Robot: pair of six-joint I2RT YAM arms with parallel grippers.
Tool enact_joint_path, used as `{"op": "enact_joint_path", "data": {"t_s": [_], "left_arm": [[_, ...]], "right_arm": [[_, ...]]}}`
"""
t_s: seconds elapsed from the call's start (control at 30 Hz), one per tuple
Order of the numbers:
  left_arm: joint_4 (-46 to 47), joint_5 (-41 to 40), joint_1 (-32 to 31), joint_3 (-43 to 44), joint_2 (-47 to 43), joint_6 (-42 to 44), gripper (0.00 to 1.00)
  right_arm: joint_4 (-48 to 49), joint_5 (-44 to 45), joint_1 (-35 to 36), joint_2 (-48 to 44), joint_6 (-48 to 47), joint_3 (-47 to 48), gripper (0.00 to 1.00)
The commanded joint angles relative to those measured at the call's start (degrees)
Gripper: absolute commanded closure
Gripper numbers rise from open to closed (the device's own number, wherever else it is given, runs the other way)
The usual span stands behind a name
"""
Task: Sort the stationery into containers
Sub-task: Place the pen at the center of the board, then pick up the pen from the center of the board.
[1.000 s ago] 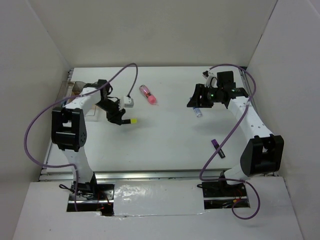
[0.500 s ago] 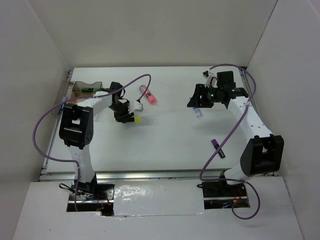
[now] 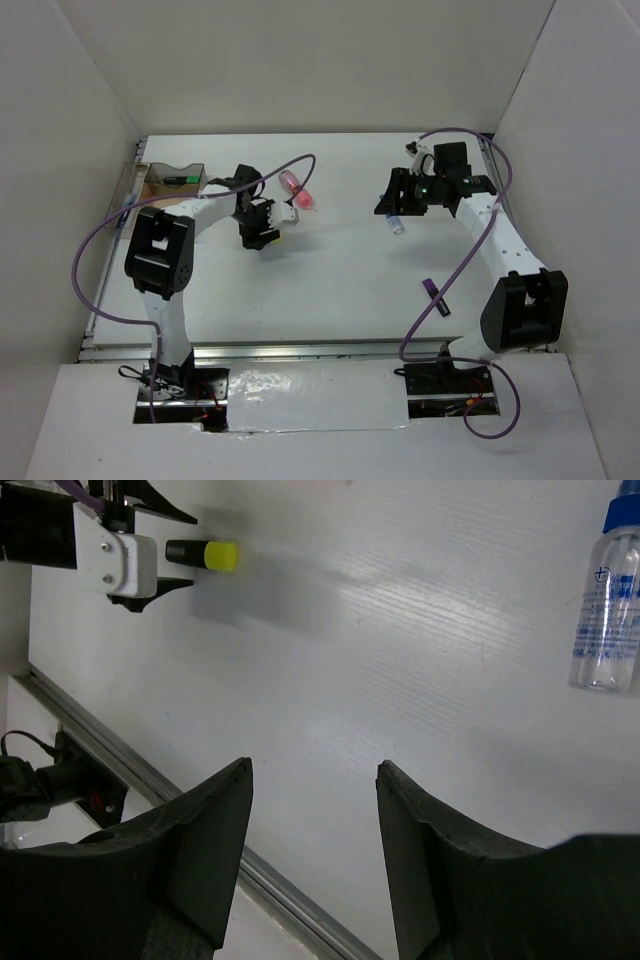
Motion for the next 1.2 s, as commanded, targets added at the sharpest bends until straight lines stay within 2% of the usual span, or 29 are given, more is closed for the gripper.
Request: {"op": "enact_joint_path", "data": {"t_s": [0.0, 0.13, 0.27, 0.53, 0.7, 0.77, 0.83, 0.9, 1.07, 1.17], "left_arm": [[-1.71, 2.03, -1.28, 4.50, 1.26, -3.72, 0.29], [-2.69, 2.74, -2.24, 5.58, 2.68, -6.45, 0.33], [-0.84, 0.02, -3.21, 4.43, 3.38, -8.56, 0.35], [-1.19, -2.27, -2.25, 4.61, 5.22, -10.05, 0.39], [-2.42, -3.77, -2.25, 5.75, 5.76, -11.72, 0.58], [-2.77, -3.07, -1.81, 5.32, 4.36, -11.03, 0.69], [-2.69, -2.28, -0.67, 4.79, 2.77, -9.10, 0.82], [-2.94, -0.08, 1.35, 4.87, -0.56, -4.28, 0.89], [-3.56, 2.12, 7.68, 8.11, -6.46, 12.67, 0.95], [-9.61, 8.24, 12.32, 19.59, -5.42, 19.88, 0.97]], "right_arm": [[0.37, -0.19, 0.42, -1.41, -0.83, 0.33, 0.40], [0.45, -0.10, 0.42, -1.58, -1.00, 0.34, 0.40], [0.45, -0.19, 0.42, -1.67, -1.09, 0.07, 0.40], [0.45, -0.54, 0.33, -1.50, -1.00, 0.16, 0.40], [0.45, -0.63, 0.33, -1.67, -1.09, 0.25, 0.41], [0.45, -0.54, 0.42, -1.93, -1.00, 0.07, 0.41], [0.54, -0.45, 0.33, -2.11, -1.00, -0.10, 0.41], [0.72, -0.45, 0.33, -2.20, -1.00, -0.37, 0.41], [0.45, -0.89, 0.41, -1.67, -1.09, 0.07, 0.41], [0.37, -1.07, 0.42, -1.06, -1.00, 0.25, 0.41]]}}
